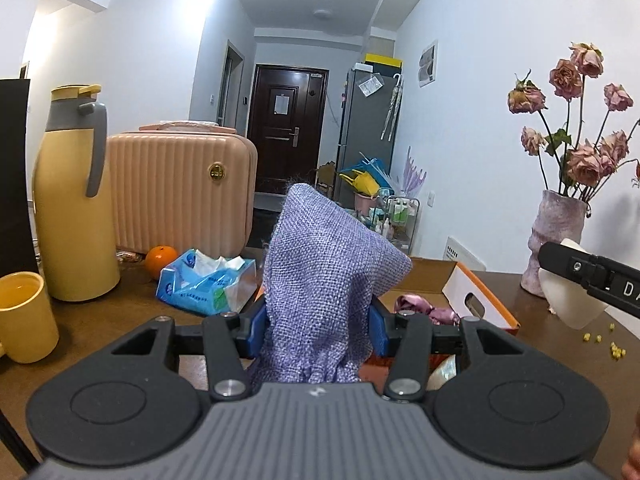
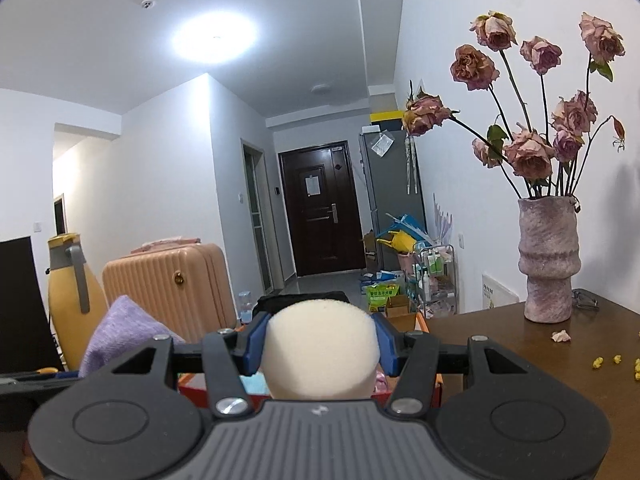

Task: Organize soft objects
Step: 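Carry the purple pouch and white sponge with both grippers toward the cardboard box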

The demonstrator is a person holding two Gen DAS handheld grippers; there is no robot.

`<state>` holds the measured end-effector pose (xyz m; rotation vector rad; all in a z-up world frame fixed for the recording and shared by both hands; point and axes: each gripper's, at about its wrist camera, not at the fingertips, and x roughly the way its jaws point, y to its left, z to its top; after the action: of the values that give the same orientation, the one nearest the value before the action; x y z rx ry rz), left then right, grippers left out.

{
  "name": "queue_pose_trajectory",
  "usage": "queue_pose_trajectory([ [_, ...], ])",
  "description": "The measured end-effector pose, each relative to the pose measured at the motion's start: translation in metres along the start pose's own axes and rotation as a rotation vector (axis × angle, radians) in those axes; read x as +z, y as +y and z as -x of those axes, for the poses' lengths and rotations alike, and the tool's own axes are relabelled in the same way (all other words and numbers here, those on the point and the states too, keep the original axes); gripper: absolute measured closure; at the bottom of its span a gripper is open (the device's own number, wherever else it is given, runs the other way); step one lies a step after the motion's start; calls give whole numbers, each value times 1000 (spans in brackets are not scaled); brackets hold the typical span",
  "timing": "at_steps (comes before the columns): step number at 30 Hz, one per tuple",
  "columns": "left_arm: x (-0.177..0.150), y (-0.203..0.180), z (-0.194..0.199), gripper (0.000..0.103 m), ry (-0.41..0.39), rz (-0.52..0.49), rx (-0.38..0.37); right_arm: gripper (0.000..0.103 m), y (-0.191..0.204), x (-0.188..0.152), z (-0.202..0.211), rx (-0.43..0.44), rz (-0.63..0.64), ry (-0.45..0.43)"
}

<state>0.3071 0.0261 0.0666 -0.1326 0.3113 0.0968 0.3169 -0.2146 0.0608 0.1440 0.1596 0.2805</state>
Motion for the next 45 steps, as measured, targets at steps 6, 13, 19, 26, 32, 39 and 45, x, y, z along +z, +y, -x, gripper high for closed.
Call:
queue_pose_trajectory([
  [6,10,-3,-22,53,-5,28,0,50,6,7,-22,-7,14,-11],
  [13,20,-5,-48,54,-3,30,8,50,5,9,-51,-19,54,-1],
  [19,28,-7,-69,54,-10,39,10,50,-3,13,-69,-28,46,4],
  [26,35,-9,-92,54,-12,37,3,50,-11,13,-92,-42,43,26],
  [32,39,-10,-109,54,-11,27,9,50,-16,14,-112,-55,54,48],
  [39,40,-8,-130,54,1,20,29,50,-21,16,-133,-67,64,77],
  [45,41,-10,-148,54,15,5,33,50,-23,14,-148,-72,76,102],
])
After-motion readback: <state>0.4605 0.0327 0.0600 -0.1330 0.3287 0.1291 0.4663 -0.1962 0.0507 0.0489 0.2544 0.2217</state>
